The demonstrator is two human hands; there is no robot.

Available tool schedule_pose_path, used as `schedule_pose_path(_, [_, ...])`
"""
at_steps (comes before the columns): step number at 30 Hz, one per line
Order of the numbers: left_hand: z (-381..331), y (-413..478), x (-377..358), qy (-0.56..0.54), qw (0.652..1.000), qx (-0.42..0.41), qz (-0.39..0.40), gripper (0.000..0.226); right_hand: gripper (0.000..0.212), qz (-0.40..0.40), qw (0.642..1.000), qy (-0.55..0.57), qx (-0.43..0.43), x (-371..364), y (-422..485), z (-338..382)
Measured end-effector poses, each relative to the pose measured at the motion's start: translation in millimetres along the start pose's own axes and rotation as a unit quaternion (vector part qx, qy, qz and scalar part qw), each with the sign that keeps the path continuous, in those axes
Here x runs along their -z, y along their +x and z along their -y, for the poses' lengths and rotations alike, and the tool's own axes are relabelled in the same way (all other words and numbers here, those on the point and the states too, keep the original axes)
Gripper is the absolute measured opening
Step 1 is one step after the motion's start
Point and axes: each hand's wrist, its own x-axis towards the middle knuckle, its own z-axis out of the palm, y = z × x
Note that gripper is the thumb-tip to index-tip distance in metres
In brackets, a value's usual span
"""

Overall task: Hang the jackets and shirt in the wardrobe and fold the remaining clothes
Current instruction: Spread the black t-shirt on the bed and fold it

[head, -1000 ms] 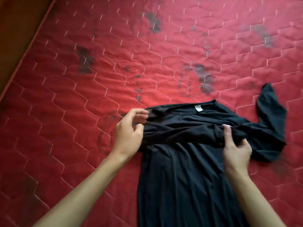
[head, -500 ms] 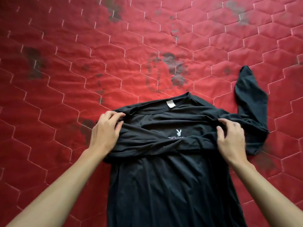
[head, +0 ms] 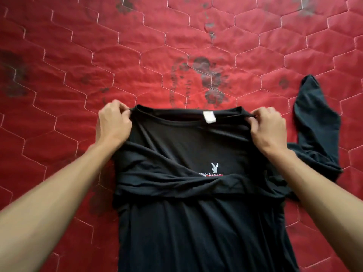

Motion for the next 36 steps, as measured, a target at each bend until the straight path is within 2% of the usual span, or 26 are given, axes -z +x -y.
schedule_pose_path(2, [-8, 15, -2, 0.011, 1.000, 0.007, 0.023, 0.011, 0.016, -0.014, 0.995, 0.086, -0.042, 6, 16, -4])
schedule_pose_path(4, [-17, 8, -9, 0.050, 0.997, 0.000, 0.055, 0.020, 0.016, 0.017, 0.989, 0.143, -0.044, 7, 22, -12])
schedule_pose_path(7, [-31, -25, -22, 0.079, 0.992, -0.093, 0.026, 0.043, 0.033, -0.027, 0.999, 0.029, -0.012, 9, 9, -45])
schedule_pose_path(9, [-46, -48, -32, 0.067, 0.980, -0.184, 0.022, 0.048, 0.052, -0.066, 0.992, -0.026, -0.108, 19, -2, -81])
schedule_pose_path(11, [-64, -68, -48, 0.036, 0.970, -0.235, 0.049, 0.048, 0.069, -0.037, 0.967, -0.006, -0.252, 34, -12, -118])
schedule_pose_path(12, [-76, -80, -57, 0.018, 0.967, -0.244, 0.064, 0.047, 0.074, -0.013, 0.955, 0.017, -0.297, 42, -17, -134])
schedule_pose_path(14, [-102, -109, -74, -0.024, 0.967, -0.236, 0.090, 0.043, 0.064, 0.014, 0.945, 0.068, -0.320, 55, -28, -158])
schedule_pose_path(16, [-128, -138, -89, -0.066, 0.965, -0.223, 0.122, 0.038, 0.040, 0.023, 0.944, 0.085, -0.318, 64, -38, -175])
schedule_pose_path(18, [-149, -164, -105, -0.099, 0.954, -0.229, 0.166, 0.037, 0.027, 0.015, 0.935, 0.119, -0.333, 69, -50, -190])
schedule_pose_path(19, [-157, -175, -111, -0.111, 0.946, -0.240, 0.189, 0.036, 0.024, -0.004, 0.920, 0.172, -0.351, 72, -55, -194])
schedule_pose_path(20, [-165, -183, -116, -0.123, 0.937, -0.253, 0.208, 0.035, 0.020, -0.041, 0.890, 0.254, -0.377, 77, -59, -199])
schedule_pose_path(21, [-172, -188, -119, -0.134, 0.929, -0.262, 0.223, 0.034, 0.012, -0.093, 0.834, 0.366, -0.403, 84, -63, -200])
schedule_pose_path(23, [-187, -195, -122, -0.154, 0.921, -0.264, 0.241, 0.032, 0.004, -0.143, 0.674, 0.585, -0.427, 100, -73, -208])
schedule_pose_path(24, [-196, -197, -122, -0.166, 0.920, -0.260, 0.242, 0.031, 0.008, -0.136, 0.619, 0.654, -0.413, 109, -79, -214])
schedule_pose_path(26, [-214, -201, -118, -0.183, 0.917, -0.255, 0.245, 0.028, 0.013, -0.115, 0.562, 0.722, -0.387, 132, -91, -223])
schedule_pose_path(28, [-234, -206, -113, -0.194, 0.912, -0.258, 0.252, 0.024, 0.012, -0.160, 0.521, 0.748, -0.379, 158, -102, -228])
schedule_pose_path(30, [-257, -213, -108, -0.214, 0.906, -0.266, 0.251, 0.019, 0.024, -0.218, 0.485, 0.763, -0.367, 181, -108, -231])
schedule_pose_path(32, [-287, -222, -98, -0.233, 0.898, -0.272, 0.256, 0.015, 0.026, -0.246, 0.491, 0.770, -0.326, 198, -110, -226])
schedule_pose_path(34, [-321, -229, -91, -0.272, 0.886, -0.246, 0.284, 0.011, 0.012, -0.276, 0.517, 0.762, -0.277, 205, -109, -220])
schedule_pose_path(35, [-337, -233, -86, -0.300, 0.876, -0.218, 0.308, 0.012, 0.010, -0.296, 0.540, 0.744, -0.258, 206, -110, -213])
schedule_pose_path(36, [-352, -237, -81, -0.334, 0.862, -0.185, 0.333, 0.016, 0.015, -0.315, 0.589, 0.703, -0.243, 206, -110, -206])
